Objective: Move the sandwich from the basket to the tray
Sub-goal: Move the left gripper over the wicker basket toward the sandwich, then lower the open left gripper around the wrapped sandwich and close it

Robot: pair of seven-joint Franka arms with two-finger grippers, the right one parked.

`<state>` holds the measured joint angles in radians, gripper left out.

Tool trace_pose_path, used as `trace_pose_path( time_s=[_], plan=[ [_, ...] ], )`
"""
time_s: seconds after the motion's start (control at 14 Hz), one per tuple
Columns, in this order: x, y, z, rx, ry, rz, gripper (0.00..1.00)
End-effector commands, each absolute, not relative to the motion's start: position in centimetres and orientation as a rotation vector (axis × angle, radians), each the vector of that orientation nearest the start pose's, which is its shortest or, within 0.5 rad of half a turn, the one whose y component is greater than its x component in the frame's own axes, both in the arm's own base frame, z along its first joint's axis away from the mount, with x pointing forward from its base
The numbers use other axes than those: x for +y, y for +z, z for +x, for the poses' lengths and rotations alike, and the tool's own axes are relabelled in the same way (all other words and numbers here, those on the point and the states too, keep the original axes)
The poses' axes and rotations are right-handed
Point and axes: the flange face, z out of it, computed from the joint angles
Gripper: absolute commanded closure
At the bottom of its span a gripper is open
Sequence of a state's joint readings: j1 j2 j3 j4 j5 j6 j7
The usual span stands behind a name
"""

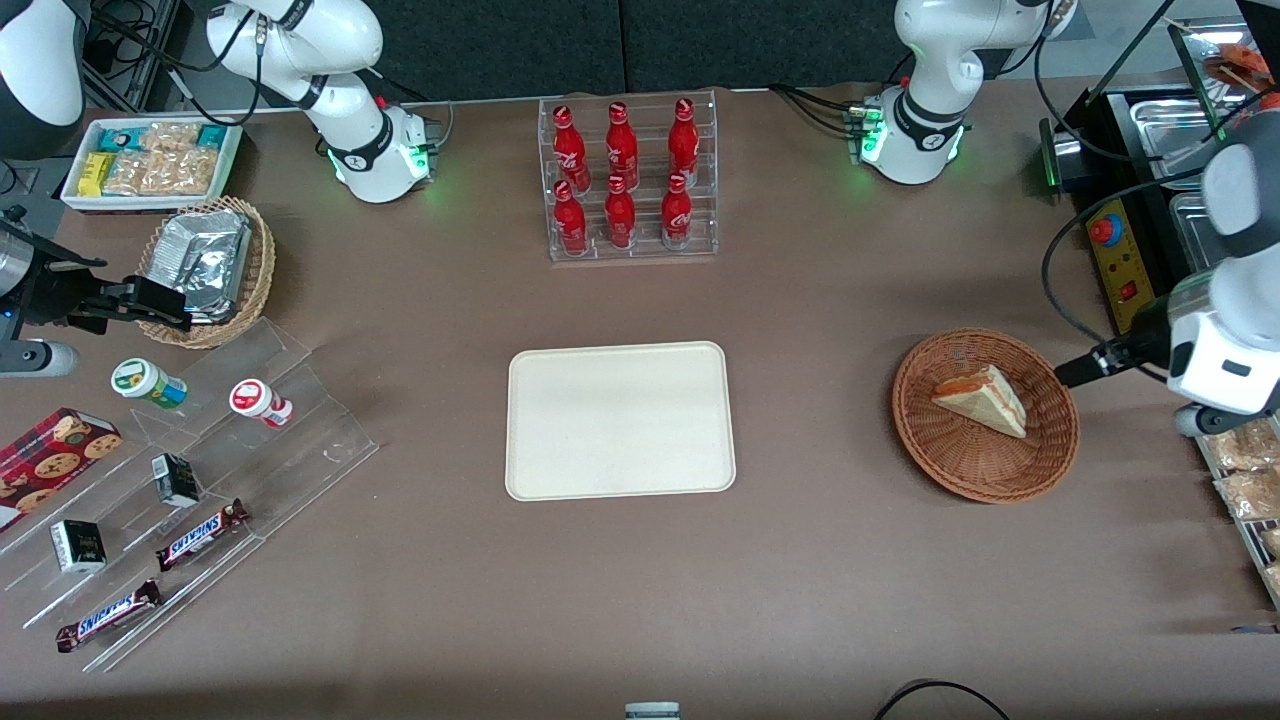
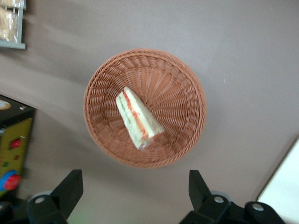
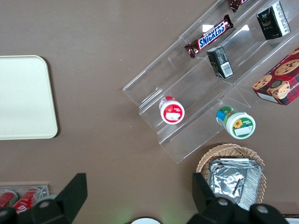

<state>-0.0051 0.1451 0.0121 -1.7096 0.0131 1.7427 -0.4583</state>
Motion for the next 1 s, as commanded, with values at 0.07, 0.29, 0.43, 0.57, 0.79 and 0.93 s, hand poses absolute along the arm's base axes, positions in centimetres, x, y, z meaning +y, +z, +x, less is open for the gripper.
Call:
trace_pose_path(
  time_s=[0.07,0.29,0.43,0.57,0.79,0.93],
  plan=[
    [0.4,45.0,55.2,-1.083,0.035,-2.919,0.0],
    [0.3,40.7,52.9,-1.311,-0.061,-2.854,0.0],
    [0.1,38.5,52.2,-1.419,-0.078,-2.811,0.0],
    [0.0,36.9,52.0,-1.513,-0.073,-2.762,0.0],
    [0.0,34.4,50.8,-1.609,-0.104,-2.722,0.0],
    [0.0,32.9,51.0,-1.653,-0.095,-2.694,0.0]
  ],
)
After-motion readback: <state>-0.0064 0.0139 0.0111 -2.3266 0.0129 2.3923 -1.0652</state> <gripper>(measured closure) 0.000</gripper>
